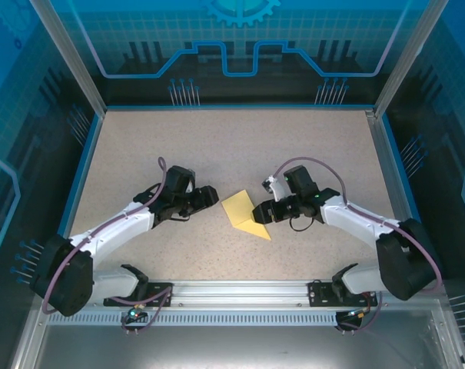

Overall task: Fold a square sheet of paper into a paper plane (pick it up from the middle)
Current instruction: Fold the wing for the fifth time at the center of the table.

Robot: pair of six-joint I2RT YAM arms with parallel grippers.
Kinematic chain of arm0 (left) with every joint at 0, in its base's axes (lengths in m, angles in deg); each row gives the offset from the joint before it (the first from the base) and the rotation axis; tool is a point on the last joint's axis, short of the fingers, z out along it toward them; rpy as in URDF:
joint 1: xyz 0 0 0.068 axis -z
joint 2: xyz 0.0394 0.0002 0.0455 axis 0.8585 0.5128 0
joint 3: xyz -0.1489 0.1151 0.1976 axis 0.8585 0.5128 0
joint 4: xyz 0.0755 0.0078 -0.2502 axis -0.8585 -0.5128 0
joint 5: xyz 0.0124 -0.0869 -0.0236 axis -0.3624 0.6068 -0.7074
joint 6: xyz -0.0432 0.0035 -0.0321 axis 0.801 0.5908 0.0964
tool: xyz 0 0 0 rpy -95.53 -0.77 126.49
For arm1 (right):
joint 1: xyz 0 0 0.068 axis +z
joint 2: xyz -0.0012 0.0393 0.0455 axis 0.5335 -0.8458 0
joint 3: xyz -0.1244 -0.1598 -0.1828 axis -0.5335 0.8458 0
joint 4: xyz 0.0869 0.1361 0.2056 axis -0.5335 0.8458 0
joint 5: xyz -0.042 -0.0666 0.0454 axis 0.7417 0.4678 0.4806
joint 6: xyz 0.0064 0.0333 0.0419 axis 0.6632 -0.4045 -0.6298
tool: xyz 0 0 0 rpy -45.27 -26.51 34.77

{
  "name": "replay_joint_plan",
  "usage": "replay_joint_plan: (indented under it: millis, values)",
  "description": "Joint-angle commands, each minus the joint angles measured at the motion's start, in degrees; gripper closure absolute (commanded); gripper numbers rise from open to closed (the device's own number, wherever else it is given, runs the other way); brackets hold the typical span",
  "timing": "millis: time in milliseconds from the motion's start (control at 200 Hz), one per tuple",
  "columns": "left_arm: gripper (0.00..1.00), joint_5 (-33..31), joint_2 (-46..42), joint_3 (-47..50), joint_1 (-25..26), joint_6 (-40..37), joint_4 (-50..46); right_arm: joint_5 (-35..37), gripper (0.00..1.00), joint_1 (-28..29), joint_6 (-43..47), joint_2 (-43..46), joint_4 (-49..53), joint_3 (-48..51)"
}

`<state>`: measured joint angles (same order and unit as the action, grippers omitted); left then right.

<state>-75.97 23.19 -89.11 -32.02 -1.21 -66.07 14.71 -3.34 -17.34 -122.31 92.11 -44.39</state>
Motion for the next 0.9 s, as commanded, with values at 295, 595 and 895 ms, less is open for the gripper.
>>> replay_joint_plan:
  millis: [295,595,895]
  values:
    - [0.27,2.24,3.01,-0.07,0.02,-0.96,0.45,2.01,0.38,-0.17,-0.89,-15.09,-2.0,-8.01]
    - [0.28,2.23,5.39,-2.22,0.06,-2.49,-1.39,1.65,0.46,-0.47,-2.85,-23.38,-4.25,-13.27]
    - [0.28,2.31,6.86,-3.21,0.1,-2.48,-1.43,1.39,0.81,-2.63,-19.19,-22.1,-19.46,-4.91]
